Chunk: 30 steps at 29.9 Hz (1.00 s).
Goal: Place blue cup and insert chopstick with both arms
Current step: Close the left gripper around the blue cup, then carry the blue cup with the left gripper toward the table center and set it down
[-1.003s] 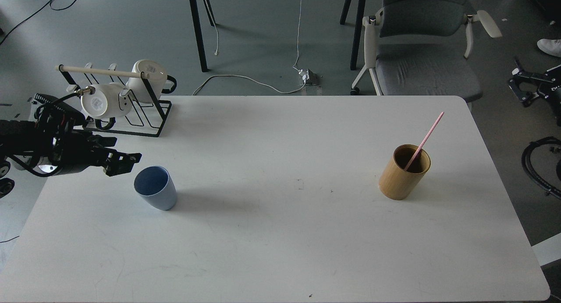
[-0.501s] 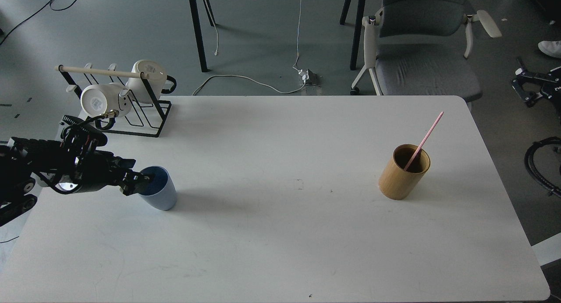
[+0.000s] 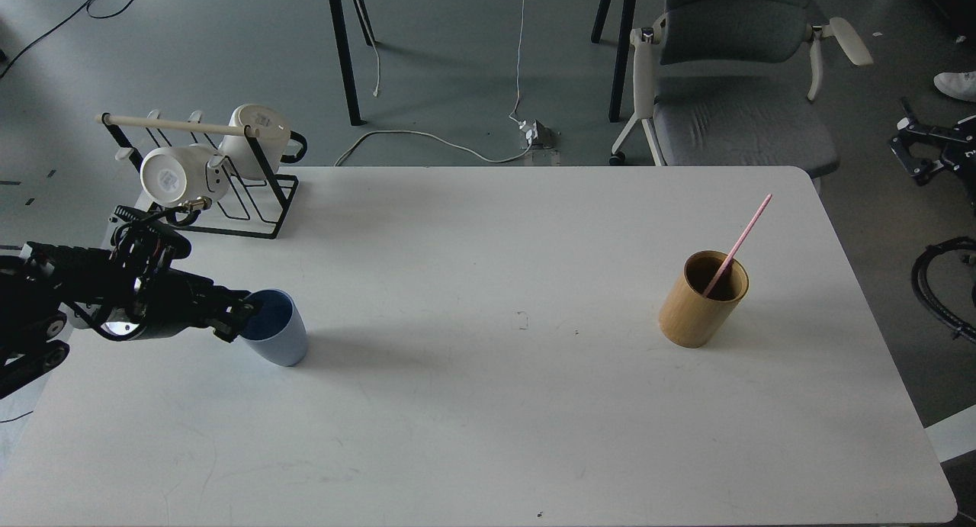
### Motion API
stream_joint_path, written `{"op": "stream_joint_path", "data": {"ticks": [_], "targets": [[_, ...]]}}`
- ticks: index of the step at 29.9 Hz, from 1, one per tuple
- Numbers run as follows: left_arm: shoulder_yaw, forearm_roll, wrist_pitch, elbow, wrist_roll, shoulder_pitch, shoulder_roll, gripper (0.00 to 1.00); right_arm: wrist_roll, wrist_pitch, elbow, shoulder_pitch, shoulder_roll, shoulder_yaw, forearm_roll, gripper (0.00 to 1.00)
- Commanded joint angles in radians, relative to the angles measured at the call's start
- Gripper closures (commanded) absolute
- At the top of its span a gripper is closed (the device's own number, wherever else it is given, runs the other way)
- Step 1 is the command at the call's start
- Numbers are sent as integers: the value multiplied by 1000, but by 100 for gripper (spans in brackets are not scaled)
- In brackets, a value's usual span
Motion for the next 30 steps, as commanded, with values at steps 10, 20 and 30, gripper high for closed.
{"op": "stream_joint_path", "data": {"ticks": [10, 20, 30], "targets": [[-6, -3, -2, -4, -15, -36, -8, 100, 0, 0, -3, 9, -8, 2, 0, 0], [-11, -3, -133, -210, -44, -243, -17, 100, -2, 0, -12, 70, -15, 5, 0, 0], [-5, -4, -133, -245, -21, -405, -294, 100, -14, -47, -14, 193, -37, -6, -1, 0]]}}
